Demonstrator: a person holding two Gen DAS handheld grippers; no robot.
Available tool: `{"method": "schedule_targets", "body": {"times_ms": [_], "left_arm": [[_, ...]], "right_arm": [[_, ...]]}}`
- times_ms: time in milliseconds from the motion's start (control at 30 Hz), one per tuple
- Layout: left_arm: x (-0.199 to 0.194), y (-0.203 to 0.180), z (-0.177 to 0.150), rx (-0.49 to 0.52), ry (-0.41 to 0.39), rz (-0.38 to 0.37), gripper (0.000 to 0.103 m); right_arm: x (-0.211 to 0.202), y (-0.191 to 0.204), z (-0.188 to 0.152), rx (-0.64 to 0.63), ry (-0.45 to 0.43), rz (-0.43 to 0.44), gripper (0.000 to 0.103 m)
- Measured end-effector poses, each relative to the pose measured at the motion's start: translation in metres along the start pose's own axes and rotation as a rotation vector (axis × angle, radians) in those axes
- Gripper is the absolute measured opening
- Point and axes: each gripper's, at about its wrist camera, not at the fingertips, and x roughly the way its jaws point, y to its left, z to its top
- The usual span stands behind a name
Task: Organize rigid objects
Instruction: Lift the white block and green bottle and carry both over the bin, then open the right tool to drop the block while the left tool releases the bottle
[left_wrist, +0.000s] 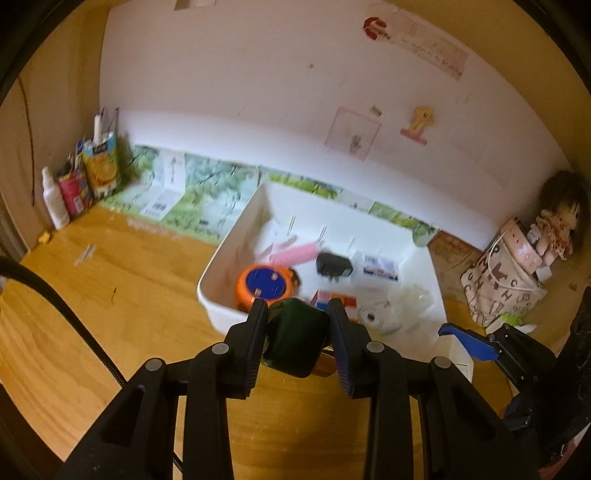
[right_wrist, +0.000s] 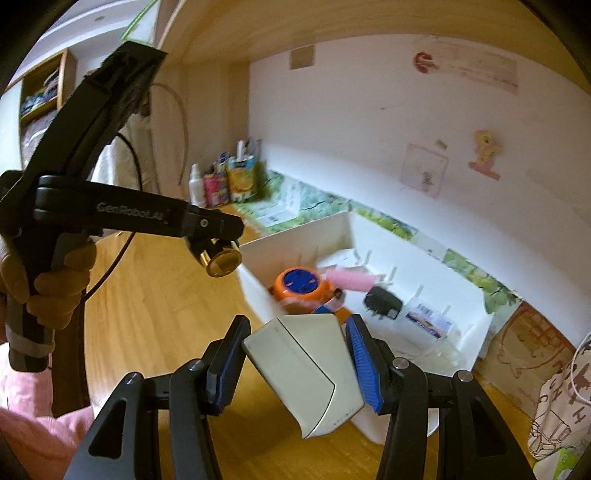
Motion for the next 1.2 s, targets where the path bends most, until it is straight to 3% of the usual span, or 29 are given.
{"method": "schedule_targets", "body": {"times_ms": [267, 467, 900, 1000, 1100, 1167, 1200], "left_arm": [[0.013, -0.018, 0.027, 0.067, -0.025, -0.003, 0.036], [0.028, -0.036, 0.043, 0.126, -0.007, 0.0, 0.036], [0.068, -0.067, 0.061, 0.197, 0.095, 0.01, 0.037], [0.069, -0.07, 0.066, 0.203, 0.093, 0.013, 0.038], [0.068, -0.069, 0.07, 0.193, 0.115, 0.019, 0.048], [0.069, -0.068, 0.071, 0.192, 0.138, 0.03, 0.064], [0.069, -0.066, 0.07, 0.193, 0.148, 0.039, 0.066]], "right_arm": [[0.002, -0.034, 0.008, 0.106, -0.003, -0.1, 0.054], [0.009, -0.064, 0.008, 0.197, 0.042, -0.199, 0.054], [0.021, -0.087, 0.012, 0.305, 0.086, -0.248, 0.055], [0.022, -0.089, 0.016, 0.334, 0.101, -0.233, 0.067], [0.022, -0.086, 0.021, 0.356, 0.122, -0.24, 0.072], [0.022, -0.084, 0.023, 0.375, 0.142, -0.241, 0.077], [0.022, -0.083, 0.024, 0.387, 0.154, -0.243, 0.079]]}}
